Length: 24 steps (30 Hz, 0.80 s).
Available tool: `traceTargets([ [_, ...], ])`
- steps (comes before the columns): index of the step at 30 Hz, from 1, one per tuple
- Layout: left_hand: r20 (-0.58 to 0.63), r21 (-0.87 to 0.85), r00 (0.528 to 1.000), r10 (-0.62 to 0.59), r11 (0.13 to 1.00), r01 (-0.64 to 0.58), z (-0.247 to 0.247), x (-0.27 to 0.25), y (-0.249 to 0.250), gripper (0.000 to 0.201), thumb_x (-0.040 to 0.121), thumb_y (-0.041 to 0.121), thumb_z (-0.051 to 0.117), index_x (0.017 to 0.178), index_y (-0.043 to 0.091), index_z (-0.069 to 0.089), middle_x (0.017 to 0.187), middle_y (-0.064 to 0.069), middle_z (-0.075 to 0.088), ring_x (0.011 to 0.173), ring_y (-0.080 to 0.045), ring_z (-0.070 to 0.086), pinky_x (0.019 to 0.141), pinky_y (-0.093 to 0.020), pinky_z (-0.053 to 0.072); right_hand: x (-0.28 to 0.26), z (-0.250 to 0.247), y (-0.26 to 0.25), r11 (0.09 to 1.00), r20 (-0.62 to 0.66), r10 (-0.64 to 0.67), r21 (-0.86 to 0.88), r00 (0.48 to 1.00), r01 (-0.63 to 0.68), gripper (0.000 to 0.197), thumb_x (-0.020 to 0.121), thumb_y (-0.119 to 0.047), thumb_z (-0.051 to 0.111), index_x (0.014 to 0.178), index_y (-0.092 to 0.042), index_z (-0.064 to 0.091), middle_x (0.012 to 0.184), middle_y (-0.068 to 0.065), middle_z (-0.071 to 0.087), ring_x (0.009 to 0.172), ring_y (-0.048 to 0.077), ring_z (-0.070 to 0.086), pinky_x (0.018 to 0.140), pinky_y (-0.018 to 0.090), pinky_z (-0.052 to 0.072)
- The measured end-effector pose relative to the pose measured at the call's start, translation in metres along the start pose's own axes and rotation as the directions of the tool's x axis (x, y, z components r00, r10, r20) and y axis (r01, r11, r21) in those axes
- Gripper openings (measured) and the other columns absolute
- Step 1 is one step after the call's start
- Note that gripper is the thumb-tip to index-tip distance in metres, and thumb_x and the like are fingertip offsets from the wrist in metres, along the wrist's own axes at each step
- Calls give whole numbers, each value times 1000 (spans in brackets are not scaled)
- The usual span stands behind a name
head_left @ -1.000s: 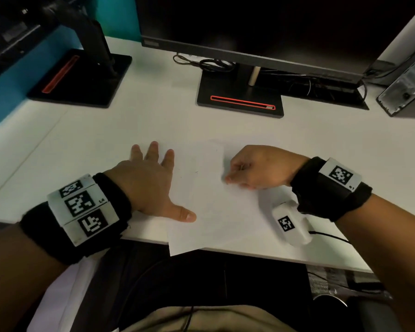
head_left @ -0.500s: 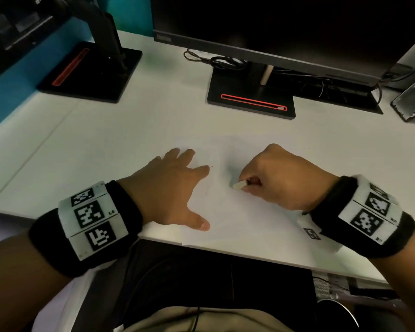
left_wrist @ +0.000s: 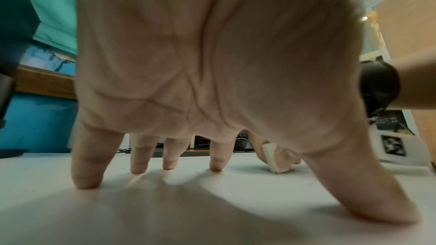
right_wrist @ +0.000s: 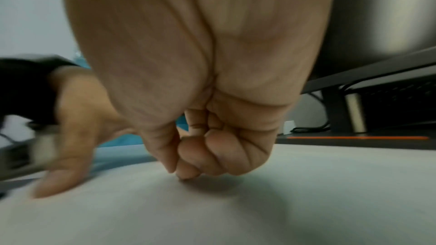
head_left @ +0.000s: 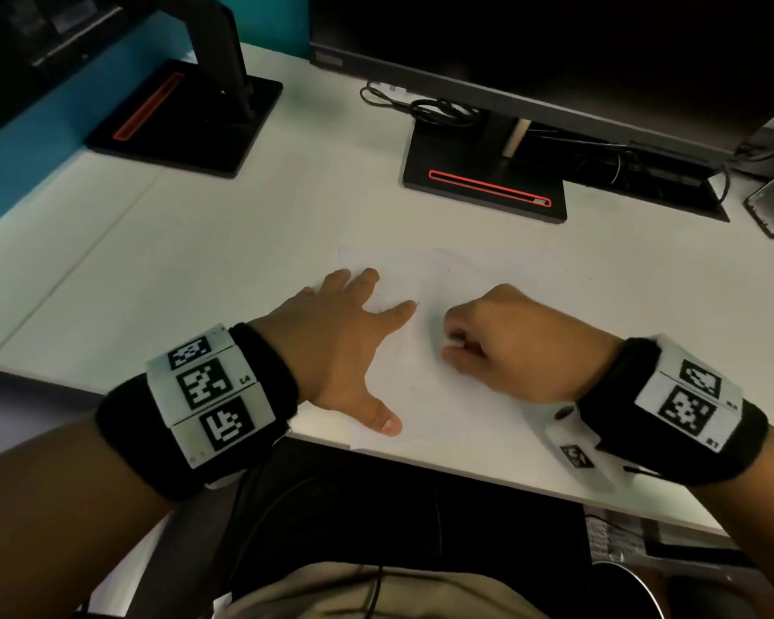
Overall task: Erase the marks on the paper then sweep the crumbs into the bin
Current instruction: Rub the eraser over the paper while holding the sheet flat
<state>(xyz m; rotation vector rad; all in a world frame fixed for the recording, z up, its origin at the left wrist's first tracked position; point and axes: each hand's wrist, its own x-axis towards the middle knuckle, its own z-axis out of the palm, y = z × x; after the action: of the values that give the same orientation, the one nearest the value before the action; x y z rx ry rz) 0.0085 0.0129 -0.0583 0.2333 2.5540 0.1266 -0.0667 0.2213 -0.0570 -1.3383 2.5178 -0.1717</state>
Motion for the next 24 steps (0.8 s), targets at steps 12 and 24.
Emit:
traceTargets([
  [12,18,40,1000,-4,999,3,3,3,-3,132,64,89,60,154,40,-22,164,-3,-27,151,-28,-22,122,-48,8,5,-1,-1,1000,-18,-8,27,1000,8,31,93,-24,62,68,-6,54,57,6,51,52,19,42,56,27,36],
  [24,3,56,1000,-7,998,7,5,1,-4,141,65,90,58,157,16,-20,165,-3,-26,152,-26,-19,125,-46,7,16,1,-8,998,-37,-1,59,999,4,35,94,-23,62,64,-9,49,52,-2,42,48,13,37,54,25,29],
])
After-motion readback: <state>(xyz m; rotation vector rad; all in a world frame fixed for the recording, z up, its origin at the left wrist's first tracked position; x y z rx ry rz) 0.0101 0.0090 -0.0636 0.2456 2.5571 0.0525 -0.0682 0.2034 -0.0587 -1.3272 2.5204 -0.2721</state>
